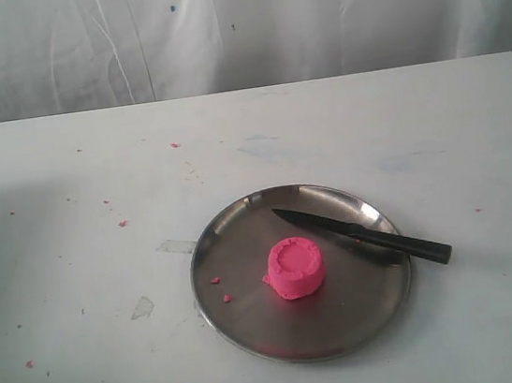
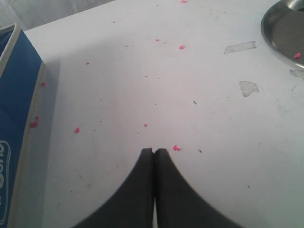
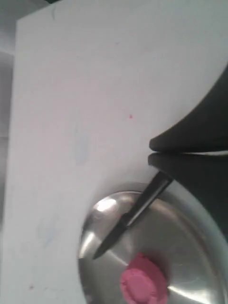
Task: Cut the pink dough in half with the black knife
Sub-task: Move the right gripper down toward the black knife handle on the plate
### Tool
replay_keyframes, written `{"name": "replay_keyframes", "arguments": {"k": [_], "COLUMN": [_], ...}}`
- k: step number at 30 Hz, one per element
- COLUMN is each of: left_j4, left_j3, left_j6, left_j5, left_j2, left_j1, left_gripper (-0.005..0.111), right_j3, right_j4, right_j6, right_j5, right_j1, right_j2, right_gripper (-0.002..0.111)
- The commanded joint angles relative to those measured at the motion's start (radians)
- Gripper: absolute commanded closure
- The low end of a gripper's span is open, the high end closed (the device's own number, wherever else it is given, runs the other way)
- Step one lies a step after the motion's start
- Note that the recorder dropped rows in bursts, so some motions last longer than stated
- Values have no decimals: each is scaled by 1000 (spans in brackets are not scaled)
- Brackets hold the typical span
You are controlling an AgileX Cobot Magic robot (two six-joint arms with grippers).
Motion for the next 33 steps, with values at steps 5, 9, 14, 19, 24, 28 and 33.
{"name": "replay_keyframes", "arguments": {"k": [5,9,14,19,24,28,33], "left_j4": [-2,-2,-2,-2,-2,-2,-2], "left_j3": [3,3,3,3,3,3,3], "left_j6": [-2,-2,-2,-2,-2,-2,-2], "left_j5": [-2,-2,-2,-2,-2,-2,-2], "left_j2": [-4,-4,-4,-4,-4,-4,-4], "left_j1": [4,4,4,4,4,4,4], "left_gripper": [107,107,107,107,107,107,107], "right_j3": [-237,-305,-309,-324,-328,-328,-328], "right_j4": [195,247,242,242,240,236,196], "right_j6": [-329,-448,-463,-510,-510,-510,-510], "right_j5": [214,37,-12,15,6,8,22], "right_j1": [97,110,110,110,110,110,110], "right_j2": [410,645,848,903,907,923,952], "right_gripper": [108,108,108,91,72,67,67]}}
